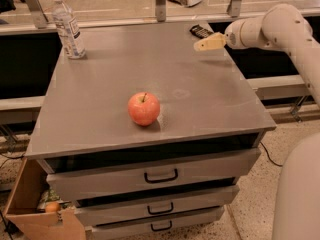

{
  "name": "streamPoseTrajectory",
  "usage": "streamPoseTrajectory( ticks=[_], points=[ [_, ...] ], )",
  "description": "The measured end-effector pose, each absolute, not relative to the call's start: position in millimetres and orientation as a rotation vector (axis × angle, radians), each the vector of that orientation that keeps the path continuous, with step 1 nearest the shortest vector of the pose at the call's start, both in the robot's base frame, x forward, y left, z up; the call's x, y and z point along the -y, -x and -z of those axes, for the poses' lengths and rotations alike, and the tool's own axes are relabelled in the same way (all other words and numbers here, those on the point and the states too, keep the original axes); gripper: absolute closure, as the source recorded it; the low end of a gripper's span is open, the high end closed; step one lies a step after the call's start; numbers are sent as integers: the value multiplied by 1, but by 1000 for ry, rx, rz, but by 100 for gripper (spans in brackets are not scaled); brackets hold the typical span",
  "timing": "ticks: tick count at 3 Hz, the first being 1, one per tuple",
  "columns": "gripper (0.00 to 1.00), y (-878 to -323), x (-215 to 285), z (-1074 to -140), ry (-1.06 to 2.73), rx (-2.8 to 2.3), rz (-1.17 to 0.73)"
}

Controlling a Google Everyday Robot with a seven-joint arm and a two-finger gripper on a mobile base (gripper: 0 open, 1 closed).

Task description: Move rxbar chocolate near apple

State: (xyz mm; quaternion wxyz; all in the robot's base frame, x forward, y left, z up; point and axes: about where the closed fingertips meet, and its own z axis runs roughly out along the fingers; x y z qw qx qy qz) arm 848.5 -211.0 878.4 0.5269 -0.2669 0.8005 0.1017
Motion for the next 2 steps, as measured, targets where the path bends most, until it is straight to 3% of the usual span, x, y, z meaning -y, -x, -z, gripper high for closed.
streamPoseTrajectory(
  ticks=[2],
  points=[
    [0, -890, 203, -863, 568, -1881, -263]
  ],
)
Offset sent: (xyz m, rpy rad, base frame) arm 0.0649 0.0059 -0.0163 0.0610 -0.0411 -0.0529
